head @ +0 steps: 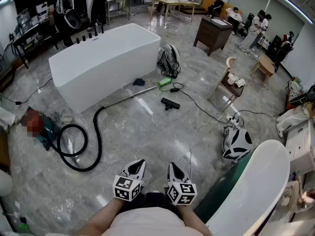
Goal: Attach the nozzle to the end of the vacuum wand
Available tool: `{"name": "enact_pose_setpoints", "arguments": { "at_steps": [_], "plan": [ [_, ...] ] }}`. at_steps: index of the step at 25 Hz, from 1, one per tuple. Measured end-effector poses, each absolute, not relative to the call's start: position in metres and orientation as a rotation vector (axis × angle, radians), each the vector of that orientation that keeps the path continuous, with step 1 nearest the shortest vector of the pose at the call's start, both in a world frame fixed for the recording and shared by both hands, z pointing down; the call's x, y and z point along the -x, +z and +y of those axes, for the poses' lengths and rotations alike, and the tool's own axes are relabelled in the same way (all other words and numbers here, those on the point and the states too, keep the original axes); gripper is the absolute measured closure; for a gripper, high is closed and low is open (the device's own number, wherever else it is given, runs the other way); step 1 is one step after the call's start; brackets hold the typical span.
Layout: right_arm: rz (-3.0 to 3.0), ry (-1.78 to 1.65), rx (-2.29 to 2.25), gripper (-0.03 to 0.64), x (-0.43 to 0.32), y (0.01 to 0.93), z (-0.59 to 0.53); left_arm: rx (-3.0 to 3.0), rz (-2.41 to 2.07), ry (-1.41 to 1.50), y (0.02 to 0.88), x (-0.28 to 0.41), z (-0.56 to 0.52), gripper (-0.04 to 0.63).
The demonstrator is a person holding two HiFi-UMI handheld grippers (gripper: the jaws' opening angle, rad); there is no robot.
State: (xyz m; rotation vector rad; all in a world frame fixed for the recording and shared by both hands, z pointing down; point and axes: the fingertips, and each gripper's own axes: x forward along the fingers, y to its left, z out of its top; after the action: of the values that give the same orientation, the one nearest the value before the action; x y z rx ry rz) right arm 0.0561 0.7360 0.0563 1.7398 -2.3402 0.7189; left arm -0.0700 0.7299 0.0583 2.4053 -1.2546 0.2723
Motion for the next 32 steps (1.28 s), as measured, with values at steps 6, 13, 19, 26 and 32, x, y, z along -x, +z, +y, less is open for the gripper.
{"name": "enact_pose_setpoints", "arguments": {
  "at_steps": [6,13,19,26,32],
  "plan": [
    [-2.326,0.721,-1.748,0.601,-0.044,0.059,0.744,-2.414,-1.226,0.29,0.062,0.081,0.737,0.584],
    [-2.354,0.735,-1.789,0.6,-0.025,0.055,0.761,-2.426,-1.194,0.28,0.063,0.097,0.75,0.584],
    [-2.384,0.708,-1.786,0.6,0.002,0.057,0.779,-2.446,-1.151,0.292,0.068,0.114,0.762,0.584],
    [-2.46,0.585,-1.841,0.6,0.012,0.03,0.778,-2.501,-1.116,0.215,0.058,0.128,0.768,0.584],
    [-2.503,0.494,-1.942,0.6,-0.004,-0.005,0.746,-2.524,-1.219,0.186,0.036,0.141,0.735,0.584]
  ]
}}
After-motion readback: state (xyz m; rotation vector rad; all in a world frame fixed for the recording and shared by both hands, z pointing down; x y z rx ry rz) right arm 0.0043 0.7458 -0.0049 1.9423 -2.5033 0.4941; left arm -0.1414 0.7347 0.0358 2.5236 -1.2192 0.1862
